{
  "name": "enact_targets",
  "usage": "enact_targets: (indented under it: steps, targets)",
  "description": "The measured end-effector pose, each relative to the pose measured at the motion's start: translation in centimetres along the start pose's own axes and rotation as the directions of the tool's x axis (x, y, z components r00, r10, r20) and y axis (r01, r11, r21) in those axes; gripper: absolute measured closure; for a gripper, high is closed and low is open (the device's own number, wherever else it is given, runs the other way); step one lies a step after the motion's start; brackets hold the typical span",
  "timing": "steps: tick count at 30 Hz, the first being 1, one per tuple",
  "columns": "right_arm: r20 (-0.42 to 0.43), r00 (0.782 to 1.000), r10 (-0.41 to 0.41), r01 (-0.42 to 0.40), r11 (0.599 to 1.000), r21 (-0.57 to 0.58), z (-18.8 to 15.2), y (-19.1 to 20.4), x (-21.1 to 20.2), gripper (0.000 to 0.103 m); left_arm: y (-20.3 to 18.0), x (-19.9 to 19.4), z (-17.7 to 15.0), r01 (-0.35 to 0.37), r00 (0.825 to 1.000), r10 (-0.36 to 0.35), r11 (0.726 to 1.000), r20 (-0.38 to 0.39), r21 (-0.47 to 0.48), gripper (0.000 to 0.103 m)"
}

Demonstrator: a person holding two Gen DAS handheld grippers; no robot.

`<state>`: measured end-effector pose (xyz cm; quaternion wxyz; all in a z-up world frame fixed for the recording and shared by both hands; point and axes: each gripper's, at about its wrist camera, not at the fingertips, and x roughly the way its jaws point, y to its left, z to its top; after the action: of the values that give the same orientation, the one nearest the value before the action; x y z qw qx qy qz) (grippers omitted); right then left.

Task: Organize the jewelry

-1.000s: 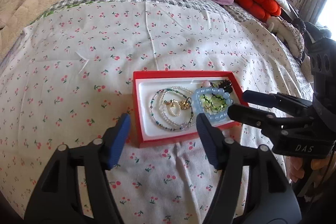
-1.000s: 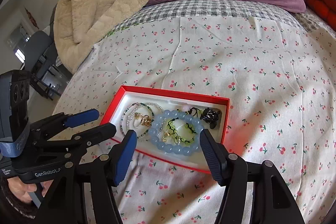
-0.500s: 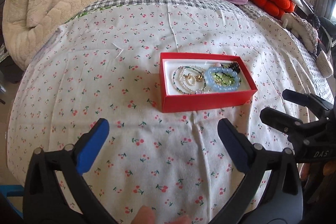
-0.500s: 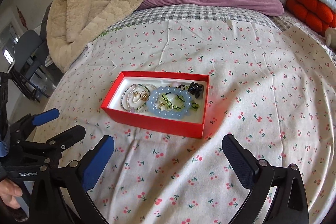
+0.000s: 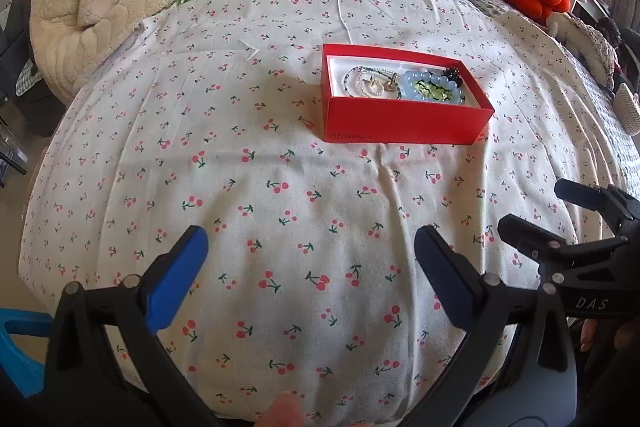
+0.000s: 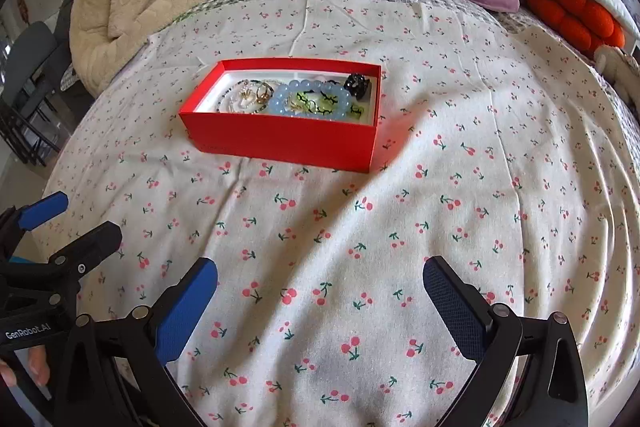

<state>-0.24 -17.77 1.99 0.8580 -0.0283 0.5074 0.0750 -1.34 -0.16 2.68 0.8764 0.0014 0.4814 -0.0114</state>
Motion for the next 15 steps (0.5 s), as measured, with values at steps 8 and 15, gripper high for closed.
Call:
enact_targets:
  steps: [8, 15]
  targets:
    - [-0.029, 0.999, -0.041, 0.041, 0.999, -0.007, -0.2, 0.2, 1.5, 0.0, 0.7, 1.6, -0.4, 0.001, 0.999, -0.002, 0.999, -0.032, -0.035, 0.001]
    - [-0.042, 0.998, -0.052, 0.051, 0.999, -0.009, -0.1, 0.5, 2.1, 0.0, 0.7, 2.0, -0.3, 0.005, 0.999, -0.006, 0.999, -0.041, -0.042, 0.001]
